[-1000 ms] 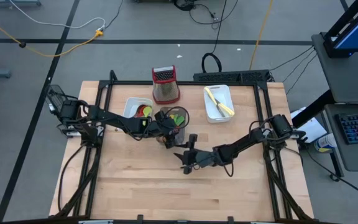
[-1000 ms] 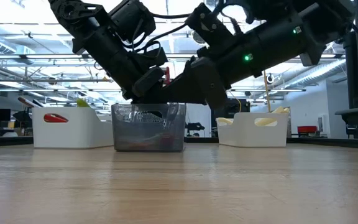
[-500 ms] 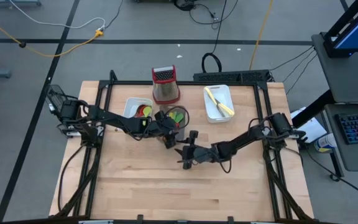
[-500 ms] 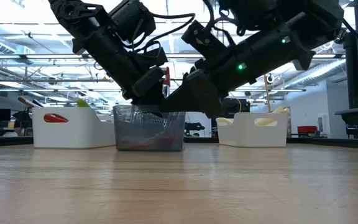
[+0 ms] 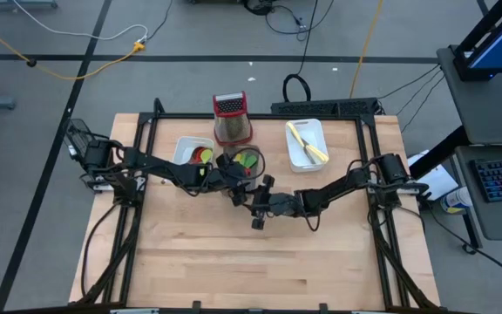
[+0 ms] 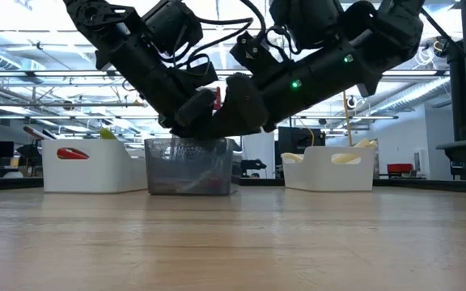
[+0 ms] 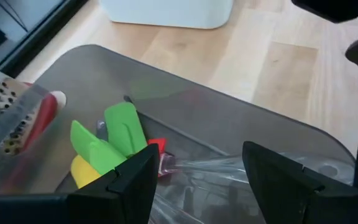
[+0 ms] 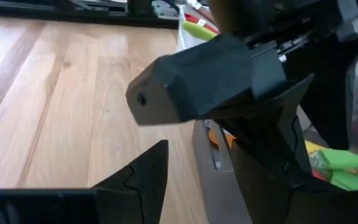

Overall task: Pick & Place Kitchen Items
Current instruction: Adjust the red spatula in the black bin

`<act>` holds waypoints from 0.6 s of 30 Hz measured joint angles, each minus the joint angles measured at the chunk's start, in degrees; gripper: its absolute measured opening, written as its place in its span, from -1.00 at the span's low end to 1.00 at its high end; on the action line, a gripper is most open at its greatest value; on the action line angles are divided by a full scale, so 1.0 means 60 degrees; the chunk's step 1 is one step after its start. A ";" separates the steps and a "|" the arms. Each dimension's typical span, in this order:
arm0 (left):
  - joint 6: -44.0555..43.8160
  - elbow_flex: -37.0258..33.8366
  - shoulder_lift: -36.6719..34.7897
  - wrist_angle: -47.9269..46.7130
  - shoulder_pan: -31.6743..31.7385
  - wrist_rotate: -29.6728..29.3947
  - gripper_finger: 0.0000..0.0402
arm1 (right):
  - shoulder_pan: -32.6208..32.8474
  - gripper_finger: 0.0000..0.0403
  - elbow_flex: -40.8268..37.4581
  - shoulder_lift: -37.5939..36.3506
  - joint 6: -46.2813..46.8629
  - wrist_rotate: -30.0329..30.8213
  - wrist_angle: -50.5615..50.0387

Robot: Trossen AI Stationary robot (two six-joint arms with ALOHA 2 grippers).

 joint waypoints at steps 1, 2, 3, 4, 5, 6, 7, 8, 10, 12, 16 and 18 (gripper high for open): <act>-0.0004 0.0000 -0.0002 0.0000 0.0000 -0.0041 0.19 | 0.0020 -0.16 0.0000 0.0004 0.0023 -0.0111 0.0092; -0.0003 0.0000 -0.0002 0.0000 0.0000 -0.0025 0.19 | 0.0084 -0.16 0.0000 0.0004 -0.0031 -0.0237 0.0154; 0.0001 0.0000 -0.0002 -0.0002 0.0000 0.0052 0.19 | 0.0130 -0.16 0.0000 0.0005 -0.0191 -0.0287 0.0174; 0.0025 0.0000 0.0000 -0.0005 0.0000 0.0145 0.19 | 0.0185 -0.16 0.0000 0.0007 -0.0334 -0.0278 0.0122; 0.0039 0.0000 0.0000 -0.0019 0.0000 0.0214 0.19 | 0.0232 -0.16 0.0000 0.0007 -0.0379 -0.0273 -0.0013; 0.0021 0.0000 0.0000 -0.0054 0.0000 0.0241 0.19 | 0.0270 -0.16 0.0000 0.0007 -0.0322 -0.0277 -0.0150; -0.0026 0.0000 0.0000 -0.0095 0.0000 0.0241 0.19 | 0.0326 -0.16 0.0009 0.0007 -0.0132 -0.0281 -0.0296; -0.0078 0.0000 0.0000 -0.0158 0.0000 0.0241 0.19 | 0.0398 -0.16 0.0011 0.0007 0.0057 -0.0295 -0.0414; -0.0140 0.0000 -0.0002 -0.0291 0.0036 0.0151 0.19 | 0.0596 -0.16 0.0007 0.0008 0.0235 -0.0336 -0.0499; -0.0189 0.0000 -0.0002 -0.0435 0.0121 -0.0119 0.19 | 0.0805 -0.16 -0.0013 0.0030 -0.0029 -0.0313 -0.0420; -0.0278 -0.0007 0.0011 -0.0550 0.0301 -0.0341 0.19 | 0.1098 -0.16 -0.0039 0.0061 -0.0732 -0.0300 -0.0115; -0.0385 -0.0007 0.0011 -0.0536 0.0405 -0.0362 0.19 | 0.1201 -0.16 -0.0040 -0.0004 -0.0841 -0.0329 -0.0058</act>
